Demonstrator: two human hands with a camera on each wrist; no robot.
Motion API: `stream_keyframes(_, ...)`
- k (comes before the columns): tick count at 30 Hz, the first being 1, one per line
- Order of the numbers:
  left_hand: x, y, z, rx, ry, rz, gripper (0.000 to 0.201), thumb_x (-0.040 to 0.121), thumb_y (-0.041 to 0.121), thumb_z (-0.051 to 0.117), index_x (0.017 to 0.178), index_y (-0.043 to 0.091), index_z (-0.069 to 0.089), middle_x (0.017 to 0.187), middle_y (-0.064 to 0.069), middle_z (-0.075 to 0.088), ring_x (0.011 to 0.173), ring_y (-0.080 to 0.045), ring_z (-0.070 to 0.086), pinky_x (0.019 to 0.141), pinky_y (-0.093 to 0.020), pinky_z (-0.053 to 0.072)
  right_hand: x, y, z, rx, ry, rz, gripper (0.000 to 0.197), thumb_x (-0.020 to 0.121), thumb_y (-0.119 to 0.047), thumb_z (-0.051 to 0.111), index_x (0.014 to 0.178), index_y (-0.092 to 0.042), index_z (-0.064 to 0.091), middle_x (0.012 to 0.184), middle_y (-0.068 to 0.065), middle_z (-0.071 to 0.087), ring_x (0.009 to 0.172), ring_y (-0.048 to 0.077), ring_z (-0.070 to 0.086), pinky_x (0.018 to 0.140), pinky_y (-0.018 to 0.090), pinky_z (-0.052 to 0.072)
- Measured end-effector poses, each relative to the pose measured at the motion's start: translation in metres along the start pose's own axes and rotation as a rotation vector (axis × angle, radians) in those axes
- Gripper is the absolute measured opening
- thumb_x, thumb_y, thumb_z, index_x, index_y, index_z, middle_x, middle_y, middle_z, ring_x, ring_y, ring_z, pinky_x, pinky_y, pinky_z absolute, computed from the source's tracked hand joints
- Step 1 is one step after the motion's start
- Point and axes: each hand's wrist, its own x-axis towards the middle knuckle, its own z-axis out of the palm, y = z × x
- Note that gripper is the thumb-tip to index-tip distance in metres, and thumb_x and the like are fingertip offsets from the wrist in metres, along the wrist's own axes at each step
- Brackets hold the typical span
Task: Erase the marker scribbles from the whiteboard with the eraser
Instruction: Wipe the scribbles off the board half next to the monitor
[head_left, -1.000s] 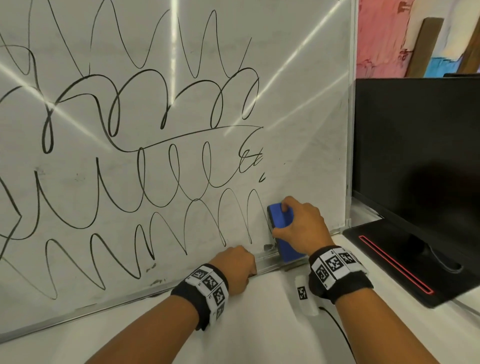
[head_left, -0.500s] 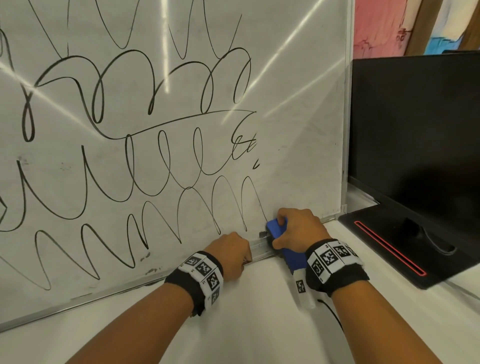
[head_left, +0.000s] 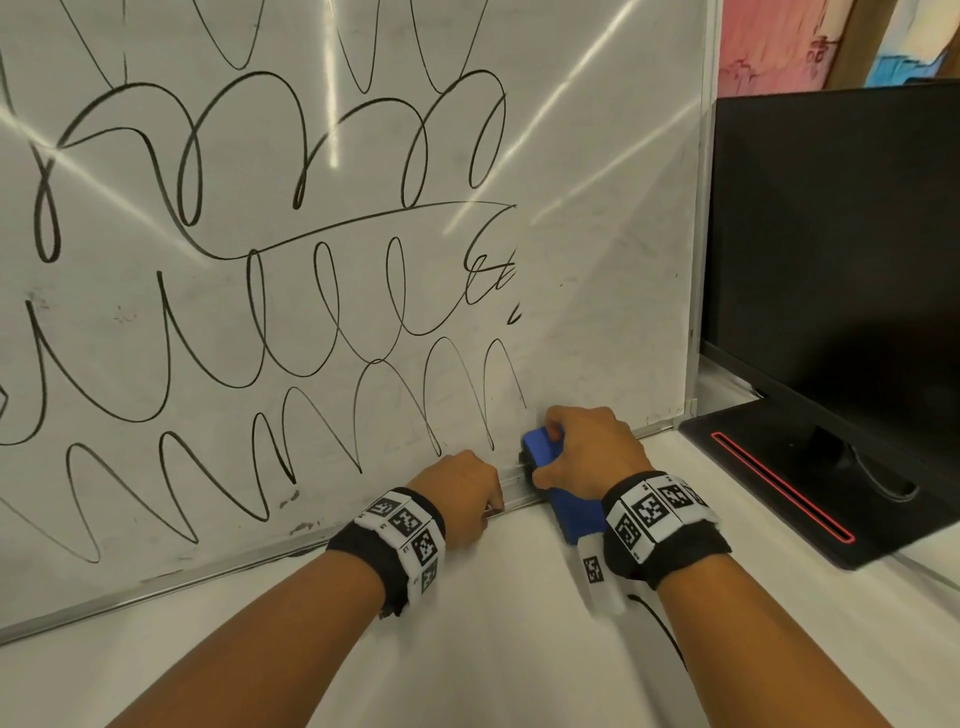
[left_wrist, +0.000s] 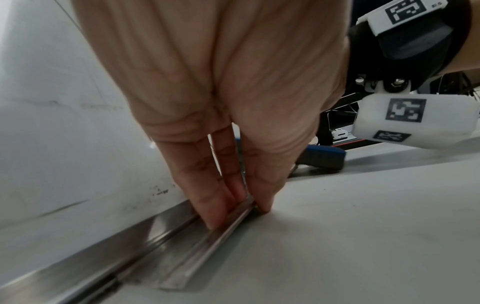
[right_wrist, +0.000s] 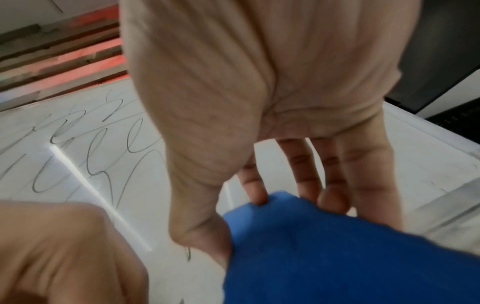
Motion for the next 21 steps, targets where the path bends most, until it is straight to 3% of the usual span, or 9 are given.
stream_keyframes(5, -0.002, -0.002, 0.0, -0.042, 0.005, -0.015, 0.034, 0.088, 0.019, 0.066, 0.121, 0.027, 0.069, 0.122, -0.004, 0.062, 0.109, -0.023, 0.06, 0.095, -0.036, 0.052, 0.007, -0.019, -0.017, 0.14, 0.307, -0.094, 0.048, 0.069, -0.044, 0.08, 0.105, -0.028, 0.053, 0.09, 0.0, 0.056, 0.074, 0.019, 0.056, 0.059, 0.028, 0.044)
stream_keyframes(11, -0.008, -0.003, 0.0, -0.051, 0.015, -0.015, 0.037, 0.09, 0.018, 0.064, 0.125, 0.03, 0.067, 0.124, -0.005, 0.06, 0.113, -0.025, 0.057, 0.097, -0.036, 0.05, 0.005, -0.021, 0.0, 0.109, 0.219, -0.07, 0.047, 0.066, -0.044, 0.082, 0.095, -0.028, 0.049, 0.089, 0.002, 0.057, 0.073, 0.022, 0.056, 0.053, 0.026, 0.037)
stream_keyframes(16, -0.015, -0.012, 0.0, -0.109, 0.022, 0.0, 0.04, 0.09, 0.018, 0.063, 0.128, 0.029, 0.066, 0.122, 0.0, 0.065, 0.11, -0.018, 0.058, 0.09, -0.021, 0.043, 0.003, -0.017, -0.004, 0.017, 0.083, -0.044, 0.047, 0.067, -0.044, 0.082, 0.098, -0.025, 0.053, 0.087, -0.004, 0.057, 0.076, 0.019, 0.059, 0.067, 0.035, 0.056)
stream_keyframes(21, -0.02, -0.015, 0.004, -0.113, 0.023, -0.001, 0.041, 0.091, 0.017, 0.062, 0.13, 0.028, 0.064, 0.125, 0.001, 0.065, 0.111, -0.018, 0.061, 0.097, -0.026, 0.047, 0.005, -0.018, 0.0, 0.105, 0.272, -0.074, 0.047, 0.07, -0.047, 0.078, 0.101, -0.029, 0.05, 0.09, 0.0, 0.051, 0.076, 0.021, 0.054, 0.059, 0.03, 0.045)
